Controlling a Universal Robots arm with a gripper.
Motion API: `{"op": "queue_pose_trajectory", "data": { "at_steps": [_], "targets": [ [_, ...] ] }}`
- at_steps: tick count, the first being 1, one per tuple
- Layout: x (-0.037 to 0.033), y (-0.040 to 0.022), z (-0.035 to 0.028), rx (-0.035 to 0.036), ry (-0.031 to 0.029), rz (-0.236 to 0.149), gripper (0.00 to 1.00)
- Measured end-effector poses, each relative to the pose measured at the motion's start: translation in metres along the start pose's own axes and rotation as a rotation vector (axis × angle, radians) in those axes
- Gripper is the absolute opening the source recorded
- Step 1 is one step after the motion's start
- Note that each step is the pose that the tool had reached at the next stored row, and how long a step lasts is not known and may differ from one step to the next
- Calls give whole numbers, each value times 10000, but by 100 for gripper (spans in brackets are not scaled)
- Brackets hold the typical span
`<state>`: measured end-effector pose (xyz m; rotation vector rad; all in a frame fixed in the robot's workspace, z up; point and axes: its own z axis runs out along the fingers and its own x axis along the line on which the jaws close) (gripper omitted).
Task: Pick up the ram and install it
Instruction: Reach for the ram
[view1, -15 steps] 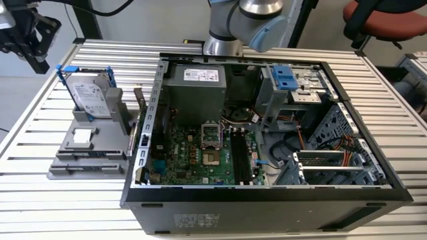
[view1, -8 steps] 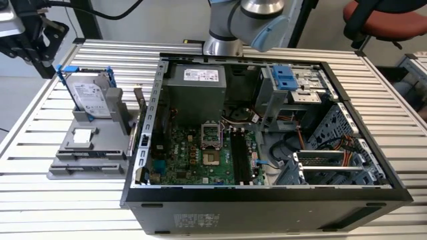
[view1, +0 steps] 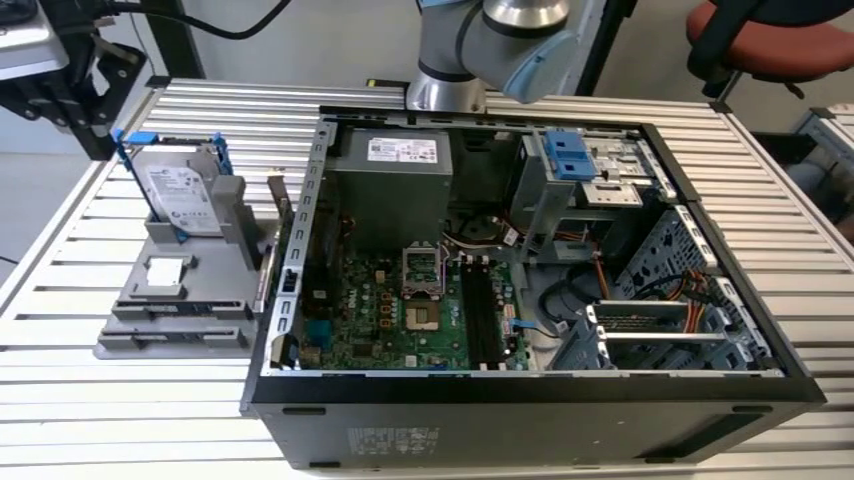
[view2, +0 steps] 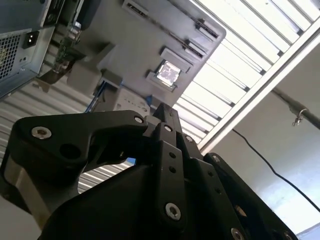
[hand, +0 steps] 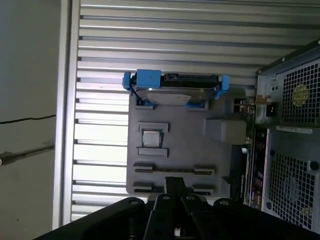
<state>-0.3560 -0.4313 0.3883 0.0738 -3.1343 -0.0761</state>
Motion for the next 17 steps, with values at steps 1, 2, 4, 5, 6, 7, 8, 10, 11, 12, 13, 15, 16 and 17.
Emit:
{"op": "queue_pose_trajectory", "data": {
  "at_steps": [1, 2, 4, 5, 6, 7, 8, 10, 11, 12, 13, 15, 16, 17],
  "targets": [
    [-2, -2, 0, 0, 5, -109, 0],
    [-4, -3, 0, 1, 10, -201, 0],
    [-8, -14, 0, 1, 16, -326, 0],
    [-11, -24, 0, 2, 18, -366, 0],
    [-18, -45, 1, 2, 22, -440, 0],
    [-23, -58, 0, 3, 24, -464, 0],
    [-30, -71, 0, 2, 24, -484, 0],
    [-45, -102, -1, 2, 25, -517, 0],
    [-53, -120, -2, 2, 26, -525, 0],
    [-64, -146, -3, 2, 26, -529, 0],
    [-74, -177, -4, 2, 25, -528, 0],
    [-94, -259, -7, 2, 26, -529, 0],
    [-93, -298, -8, 1, 27, -522, 0],
    [-92, -327, -8, 2, 26, -501, 0]
  ]
}}
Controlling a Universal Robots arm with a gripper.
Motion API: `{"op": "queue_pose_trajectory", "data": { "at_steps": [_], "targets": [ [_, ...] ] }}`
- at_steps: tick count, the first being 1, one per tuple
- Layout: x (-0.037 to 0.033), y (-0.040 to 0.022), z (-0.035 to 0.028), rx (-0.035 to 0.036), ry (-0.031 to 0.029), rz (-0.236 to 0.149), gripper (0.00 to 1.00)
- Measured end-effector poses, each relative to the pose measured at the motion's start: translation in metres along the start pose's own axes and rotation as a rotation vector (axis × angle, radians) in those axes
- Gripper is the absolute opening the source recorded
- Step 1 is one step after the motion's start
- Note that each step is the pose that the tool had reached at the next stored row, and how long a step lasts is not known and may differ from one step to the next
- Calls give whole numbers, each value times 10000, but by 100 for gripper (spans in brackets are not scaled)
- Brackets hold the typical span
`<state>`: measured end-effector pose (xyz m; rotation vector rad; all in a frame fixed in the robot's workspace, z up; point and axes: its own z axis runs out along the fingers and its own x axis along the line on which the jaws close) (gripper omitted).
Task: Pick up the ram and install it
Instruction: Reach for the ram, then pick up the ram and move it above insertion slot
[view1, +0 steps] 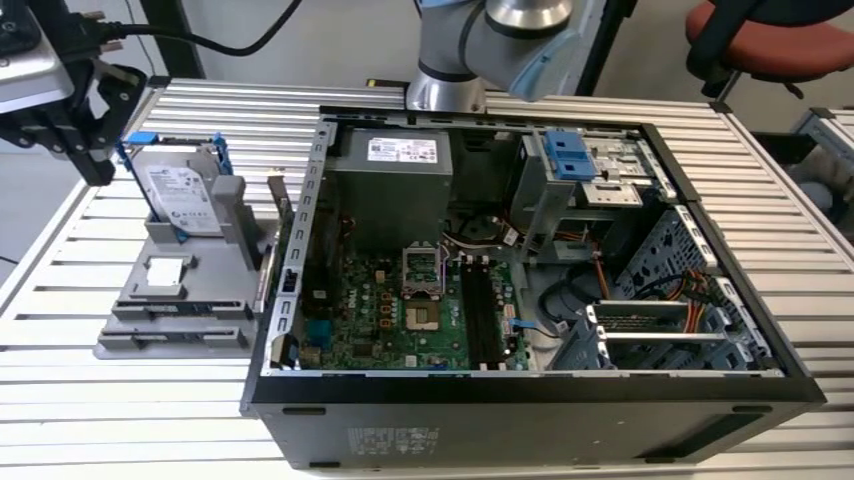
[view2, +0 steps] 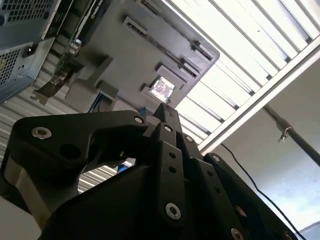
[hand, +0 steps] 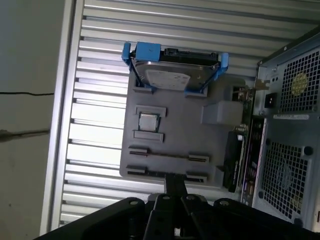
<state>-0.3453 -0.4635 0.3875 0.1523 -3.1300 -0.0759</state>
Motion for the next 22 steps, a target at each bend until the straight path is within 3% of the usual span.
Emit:
{"op": "queue_pose_trajectory", "data": {
  "at_steps": [7, 12, 22],
  "targets": [
    [14, -142, 8, -2, -15, 309, 0],
    [20, -201, 10, -2, -29, 612, 0],
    [20, -206, 12, 19, -27, 736, 0]
  ]
}}
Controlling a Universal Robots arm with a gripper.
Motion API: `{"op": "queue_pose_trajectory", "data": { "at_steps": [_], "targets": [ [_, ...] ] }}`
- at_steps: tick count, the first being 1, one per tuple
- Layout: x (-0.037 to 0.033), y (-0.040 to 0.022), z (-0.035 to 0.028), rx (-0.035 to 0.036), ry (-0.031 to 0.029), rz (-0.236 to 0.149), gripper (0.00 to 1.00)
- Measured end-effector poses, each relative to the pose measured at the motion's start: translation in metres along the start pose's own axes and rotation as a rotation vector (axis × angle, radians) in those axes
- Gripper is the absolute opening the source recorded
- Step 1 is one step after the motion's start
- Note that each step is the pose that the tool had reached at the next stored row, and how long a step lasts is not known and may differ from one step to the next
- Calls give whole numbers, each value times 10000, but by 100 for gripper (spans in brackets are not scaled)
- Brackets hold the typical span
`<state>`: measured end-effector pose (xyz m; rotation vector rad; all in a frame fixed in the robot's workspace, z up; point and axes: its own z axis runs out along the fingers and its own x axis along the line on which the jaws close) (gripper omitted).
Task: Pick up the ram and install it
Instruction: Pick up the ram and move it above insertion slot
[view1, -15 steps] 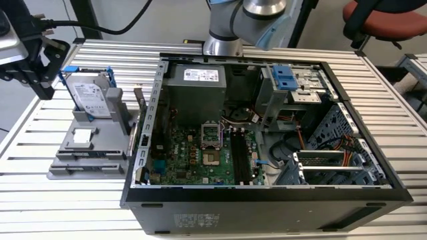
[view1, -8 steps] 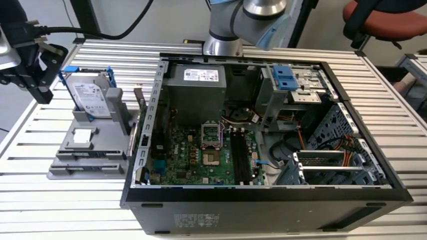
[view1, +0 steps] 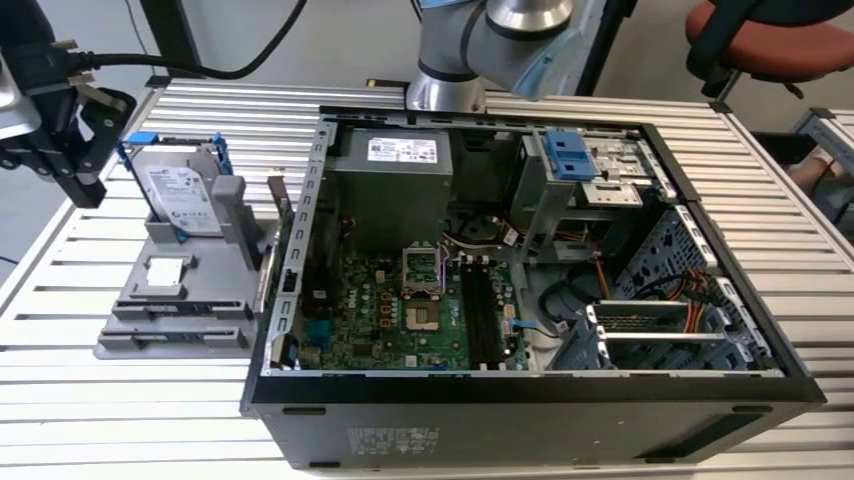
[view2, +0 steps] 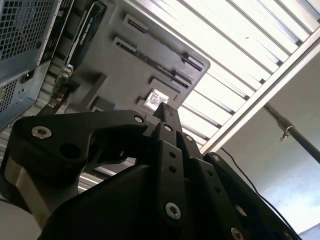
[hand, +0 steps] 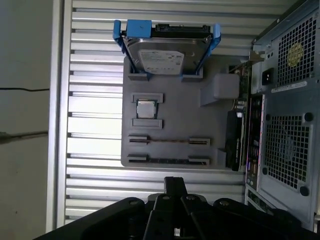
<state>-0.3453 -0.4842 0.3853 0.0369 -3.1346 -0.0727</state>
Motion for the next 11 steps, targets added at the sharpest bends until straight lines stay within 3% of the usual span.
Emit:
{"op": "queue_pose_trajectory", "data": {
  "at_steps": [7, 11],
  "targets": [
    [0, 0, 0, 3, 1, -1, 0],
    [1, 1, 0, 5, 28, -594, 0]
  ]
}}
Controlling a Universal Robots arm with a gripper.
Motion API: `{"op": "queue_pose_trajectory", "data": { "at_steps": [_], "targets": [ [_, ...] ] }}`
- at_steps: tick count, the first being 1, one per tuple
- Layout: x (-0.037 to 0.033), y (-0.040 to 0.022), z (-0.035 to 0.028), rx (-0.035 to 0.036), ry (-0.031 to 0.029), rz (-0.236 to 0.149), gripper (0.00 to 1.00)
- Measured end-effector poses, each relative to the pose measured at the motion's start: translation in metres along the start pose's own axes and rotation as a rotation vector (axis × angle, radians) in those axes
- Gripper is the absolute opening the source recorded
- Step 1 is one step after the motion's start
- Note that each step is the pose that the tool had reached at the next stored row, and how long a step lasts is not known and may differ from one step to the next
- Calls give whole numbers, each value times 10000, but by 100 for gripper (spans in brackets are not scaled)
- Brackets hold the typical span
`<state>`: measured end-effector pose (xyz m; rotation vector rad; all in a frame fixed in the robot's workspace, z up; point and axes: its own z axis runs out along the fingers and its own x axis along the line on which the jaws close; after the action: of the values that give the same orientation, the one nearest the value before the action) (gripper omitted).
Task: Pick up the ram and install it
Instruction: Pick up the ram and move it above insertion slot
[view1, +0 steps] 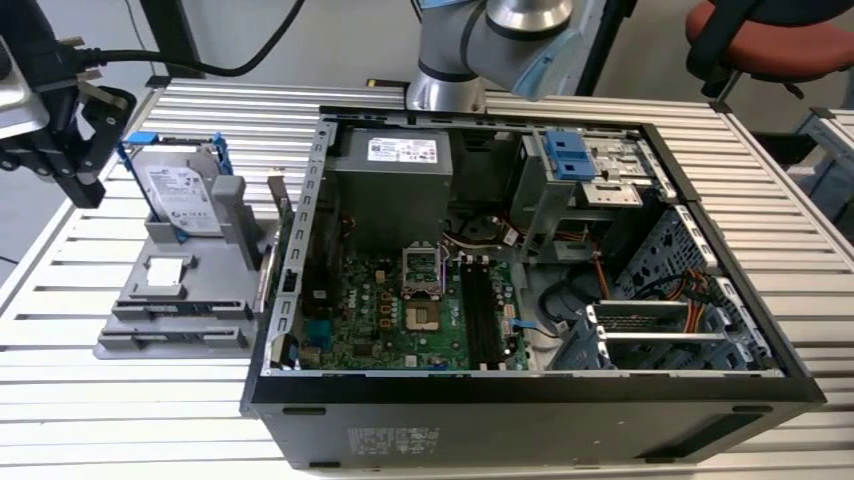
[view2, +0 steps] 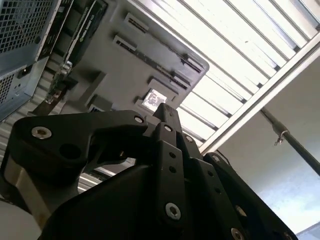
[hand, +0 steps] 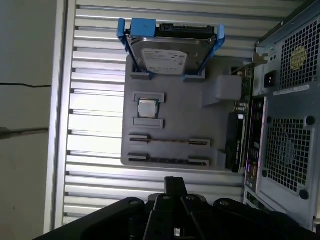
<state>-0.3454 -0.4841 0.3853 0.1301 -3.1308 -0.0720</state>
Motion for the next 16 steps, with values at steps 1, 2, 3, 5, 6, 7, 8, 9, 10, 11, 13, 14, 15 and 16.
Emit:
{"op": "queue_pose_trajectory", "data": {
  "at_steps": [1, 2, 3, 5, 6, 7, 8, 9, 10, 11, 13, 14, 15, 16],
  "targets": [
    [0, 0, 0, 1, 8, -192, 0],
    [-1, -1, 0, 2, 17, -378, 0],
    [-1, -1, 0, 4, 26, -557, 0],
    [-1, -1, 0, 5, 43, -921, 0],
    [-1, -1, 0, 6, 51, -1102, 0],
    [-1, -1, 0, 7, 60, -1286, 0],
    [-1, -1, 0, 8, 68, -1456, 0],
    [-1, -1, 0, 9, 76, -1651, 0],
    [-1, -1, 0, 10, 85, -1831, 0],
    [-1, -1, 0, 11, 93, -2012, 0],
    [-1, -1, 0, 13, 109, -2365, 0],
    [-1, -1, 0, 14, 118, -2555, 0],
    [-1, -1, 0, 15, 127, -2735, 0],
    [-1, -1, 0, 16, 135, -2908, 0]
  ]
}}
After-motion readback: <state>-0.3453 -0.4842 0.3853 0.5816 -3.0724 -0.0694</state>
